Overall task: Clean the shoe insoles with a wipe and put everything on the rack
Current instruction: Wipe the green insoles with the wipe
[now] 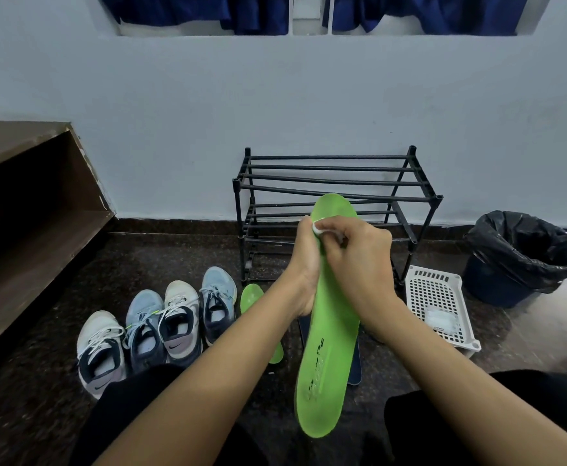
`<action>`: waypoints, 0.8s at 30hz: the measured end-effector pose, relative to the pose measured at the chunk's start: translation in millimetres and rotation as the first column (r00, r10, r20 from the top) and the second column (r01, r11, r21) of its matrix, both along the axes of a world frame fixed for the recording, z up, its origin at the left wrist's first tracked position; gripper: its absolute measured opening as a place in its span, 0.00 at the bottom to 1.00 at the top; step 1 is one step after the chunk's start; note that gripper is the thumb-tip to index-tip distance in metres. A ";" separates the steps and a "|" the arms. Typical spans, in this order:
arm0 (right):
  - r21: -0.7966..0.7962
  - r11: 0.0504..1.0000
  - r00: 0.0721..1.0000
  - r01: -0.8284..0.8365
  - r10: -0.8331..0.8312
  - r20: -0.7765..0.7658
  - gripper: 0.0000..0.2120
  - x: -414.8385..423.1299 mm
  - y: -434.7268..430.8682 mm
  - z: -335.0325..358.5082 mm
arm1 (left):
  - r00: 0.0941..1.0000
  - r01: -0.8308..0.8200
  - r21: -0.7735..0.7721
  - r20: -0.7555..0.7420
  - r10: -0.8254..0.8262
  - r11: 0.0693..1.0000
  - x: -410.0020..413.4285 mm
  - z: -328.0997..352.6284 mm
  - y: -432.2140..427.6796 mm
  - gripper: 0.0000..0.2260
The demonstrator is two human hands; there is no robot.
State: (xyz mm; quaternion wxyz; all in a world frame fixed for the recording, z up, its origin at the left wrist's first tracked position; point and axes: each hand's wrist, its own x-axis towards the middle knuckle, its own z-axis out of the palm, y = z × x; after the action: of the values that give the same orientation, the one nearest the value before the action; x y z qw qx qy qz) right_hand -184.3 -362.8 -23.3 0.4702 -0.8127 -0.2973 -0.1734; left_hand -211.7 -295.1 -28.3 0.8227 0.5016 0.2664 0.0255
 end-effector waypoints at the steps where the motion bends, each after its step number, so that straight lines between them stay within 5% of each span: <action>1: 0.011 1.000 1.000 -0.009 0.009 -0.003 0.11 -1.6 0.2 0.1 | 1.000 -0.006 0.005 -0.016 0.006 1.000 -0.2 1.9 1.7 0.30; 9: -0.004 0.996 0.995 -0.092 0.092 0.033 0.13 -18.4 5.5 -5.8 | 0.994 -0.106 0.030 -0.013 0.107 0.994 -2.2 13.1 18.8 0.28; 24: -0.003 1.000 0.997 0.014 -0.014 0.073 0.10 0.1 0.3 -3.2 | 1.000 -0.006 0.018 0.016 0.006 1.000 0.7 3.6 0.0 0.29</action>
State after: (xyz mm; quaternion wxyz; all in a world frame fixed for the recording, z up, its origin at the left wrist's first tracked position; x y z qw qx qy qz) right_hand -184.2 -362.5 -26.5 0.4563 -0.8088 -0.3089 -0.2055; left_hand -211.0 -295.1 -24.7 0.8202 0.5079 0.2611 0.0345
